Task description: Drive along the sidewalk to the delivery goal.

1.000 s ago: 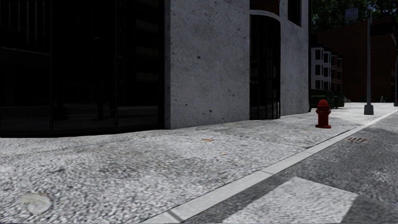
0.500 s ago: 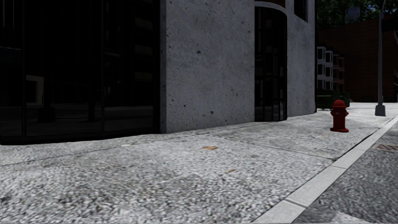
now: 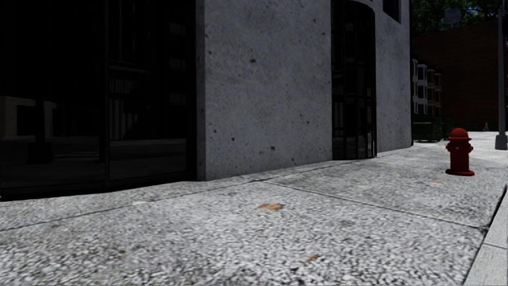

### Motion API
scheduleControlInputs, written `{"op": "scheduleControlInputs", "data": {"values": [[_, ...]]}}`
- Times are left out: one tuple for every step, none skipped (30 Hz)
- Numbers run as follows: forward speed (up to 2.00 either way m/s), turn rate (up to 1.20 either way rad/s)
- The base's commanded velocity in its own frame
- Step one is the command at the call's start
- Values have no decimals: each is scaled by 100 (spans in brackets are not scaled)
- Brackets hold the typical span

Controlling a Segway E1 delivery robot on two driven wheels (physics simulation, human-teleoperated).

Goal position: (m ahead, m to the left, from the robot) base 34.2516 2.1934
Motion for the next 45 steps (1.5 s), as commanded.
{"op": "scheduleControlInputs", "data": {"values": [[127, 0], [127, 0], [127, 0], [127, 0], [127, 0], [127, 0], [127, 0], [127, 0], [127, 0], [127, 0], [127, 0], [127, 0], [127, 0], [127, 0], [127, 0], [127, 0], [127, 0], [127, 0], [127, 0], [127, 0], [127, 0], [127, 0], [127, 0], [127, 0], [127, 0], [127, 0], [127, 0], [127, 0], [127, 0], [127, 0], [127, 0], [127, 0], [127, 0], [127, 0], [127, 0], [127, -4], [127, -20], [127, -36], [127, -48], [127, -58], [127, -68], [127, -83], [127, -83], [127, -95], [127, -100]]}}
